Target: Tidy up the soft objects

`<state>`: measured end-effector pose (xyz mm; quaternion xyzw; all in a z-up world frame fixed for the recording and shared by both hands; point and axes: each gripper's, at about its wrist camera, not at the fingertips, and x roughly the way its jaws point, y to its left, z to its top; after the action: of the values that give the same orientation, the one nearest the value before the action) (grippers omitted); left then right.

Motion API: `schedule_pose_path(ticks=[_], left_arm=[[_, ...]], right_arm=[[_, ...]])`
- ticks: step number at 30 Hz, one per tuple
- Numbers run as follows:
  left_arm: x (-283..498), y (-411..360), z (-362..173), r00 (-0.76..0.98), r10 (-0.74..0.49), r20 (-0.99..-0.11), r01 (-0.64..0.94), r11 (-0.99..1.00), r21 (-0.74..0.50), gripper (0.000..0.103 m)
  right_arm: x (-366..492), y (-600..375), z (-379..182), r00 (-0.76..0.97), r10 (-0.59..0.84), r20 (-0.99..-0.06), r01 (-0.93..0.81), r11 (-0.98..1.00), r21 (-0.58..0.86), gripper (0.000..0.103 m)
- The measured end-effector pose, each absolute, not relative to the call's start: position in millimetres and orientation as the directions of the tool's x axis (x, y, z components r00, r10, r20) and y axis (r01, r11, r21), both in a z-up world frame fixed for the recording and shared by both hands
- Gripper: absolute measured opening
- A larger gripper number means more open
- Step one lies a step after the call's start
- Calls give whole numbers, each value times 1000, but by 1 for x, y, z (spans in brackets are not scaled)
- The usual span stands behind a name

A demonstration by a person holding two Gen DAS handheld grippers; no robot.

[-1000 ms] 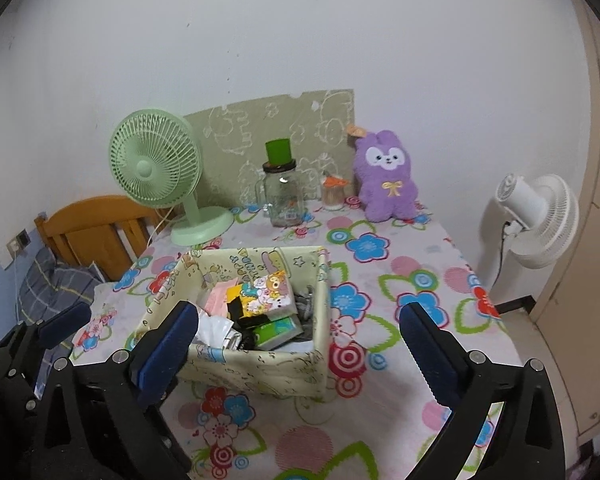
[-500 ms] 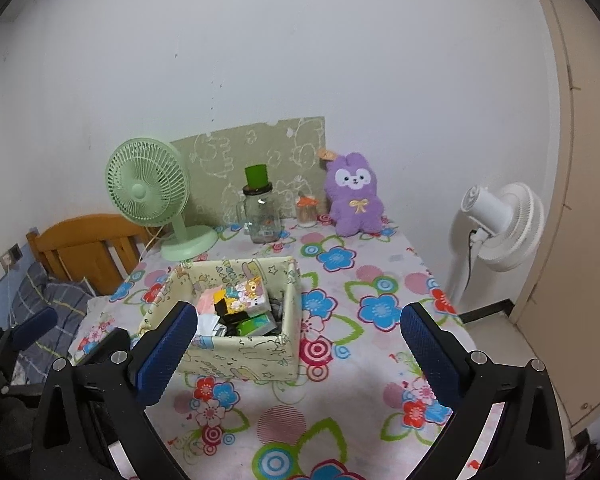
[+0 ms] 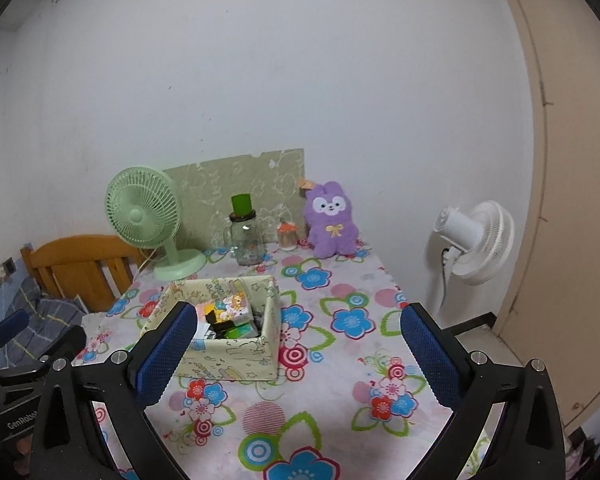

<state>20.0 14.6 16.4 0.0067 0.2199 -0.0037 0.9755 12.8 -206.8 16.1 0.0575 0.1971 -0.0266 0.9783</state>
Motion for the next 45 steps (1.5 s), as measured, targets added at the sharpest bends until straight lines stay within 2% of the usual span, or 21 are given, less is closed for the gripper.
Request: schedule_pose_path(ticks=[16,45], left_arm=[[3,16,22,910,-35,-413,35,999,-9,103],[2,16,24,909,-27,-415,26,1000,-8,103]], right_arm=[[-10,-205,20,930,-19,-367,62,993,105,103],[-4,-205,18,923,16,-384,28,993,111,103]])
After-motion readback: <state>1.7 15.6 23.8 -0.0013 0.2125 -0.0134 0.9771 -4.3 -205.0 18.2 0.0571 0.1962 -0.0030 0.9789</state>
